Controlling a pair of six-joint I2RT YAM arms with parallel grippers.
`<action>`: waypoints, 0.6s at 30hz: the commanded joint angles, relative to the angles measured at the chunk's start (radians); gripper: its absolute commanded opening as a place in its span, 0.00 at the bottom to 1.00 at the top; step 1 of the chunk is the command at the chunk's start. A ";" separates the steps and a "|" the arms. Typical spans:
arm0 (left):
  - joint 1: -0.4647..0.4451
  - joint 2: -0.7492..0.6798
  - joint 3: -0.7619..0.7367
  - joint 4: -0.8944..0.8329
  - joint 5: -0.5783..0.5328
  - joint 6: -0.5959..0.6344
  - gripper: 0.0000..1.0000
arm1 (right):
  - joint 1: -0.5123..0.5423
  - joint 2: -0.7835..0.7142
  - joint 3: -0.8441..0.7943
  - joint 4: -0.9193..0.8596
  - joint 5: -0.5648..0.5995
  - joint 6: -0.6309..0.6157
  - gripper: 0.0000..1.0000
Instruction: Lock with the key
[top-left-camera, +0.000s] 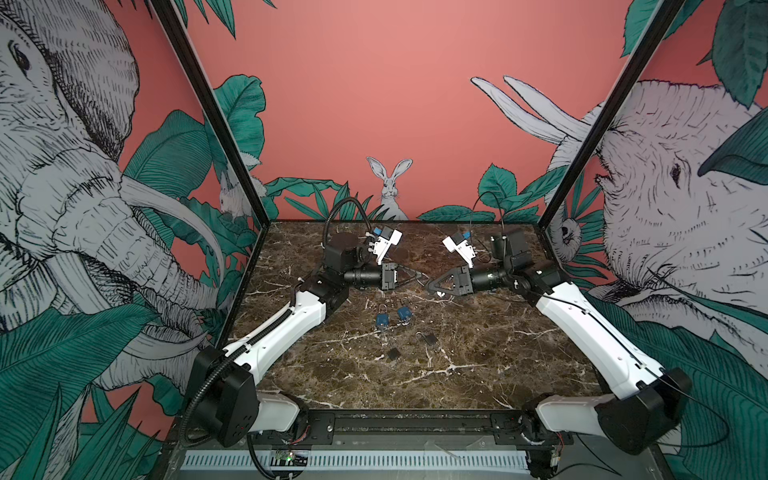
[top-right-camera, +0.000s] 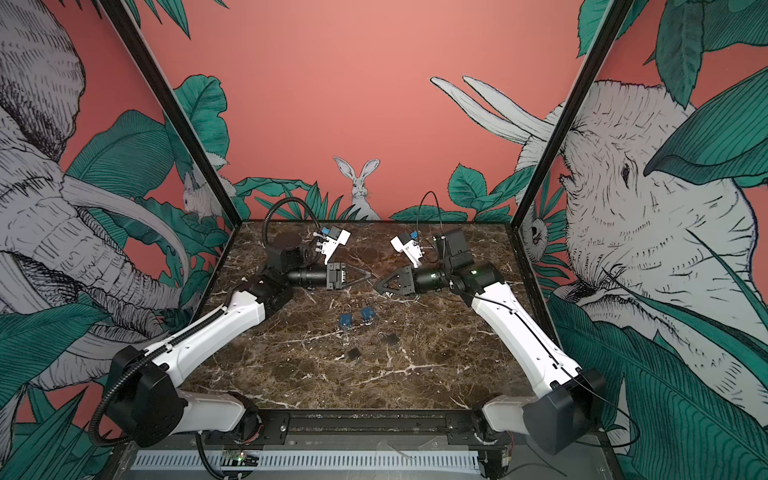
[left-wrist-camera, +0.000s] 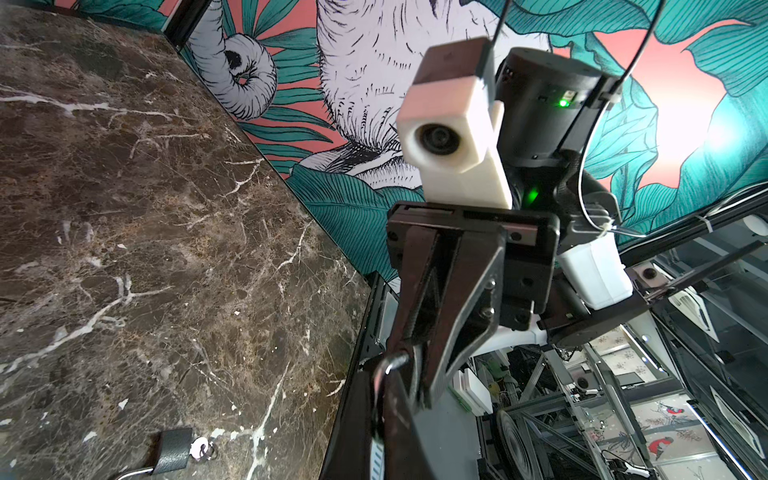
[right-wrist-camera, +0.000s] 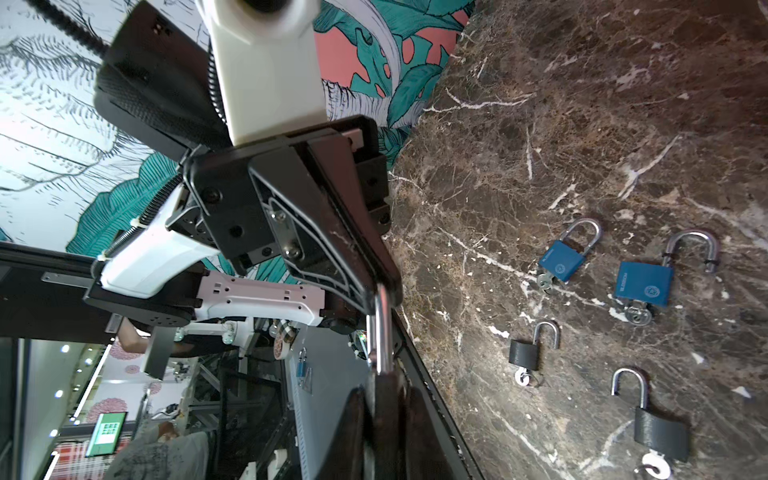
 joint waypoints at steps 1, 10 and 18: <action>-0.012 0.021 -0.018 -0.043 -0.004 0.008 0.00 | 0.007 -0.063 0.025 0.224 -0.122 0.064 0.00; -0.014 0.006 -0.066 0.023 0.012 -0.053 0.00 | 0.007 -0.058 -0.026 0.314 -0.105 0.127 0.00; -0.039 -0.034 -0.133 0.057 0.009 -0.091 0.00 | 0.007 -0.036 -0.040 0.400 -0.087 0.180 0.00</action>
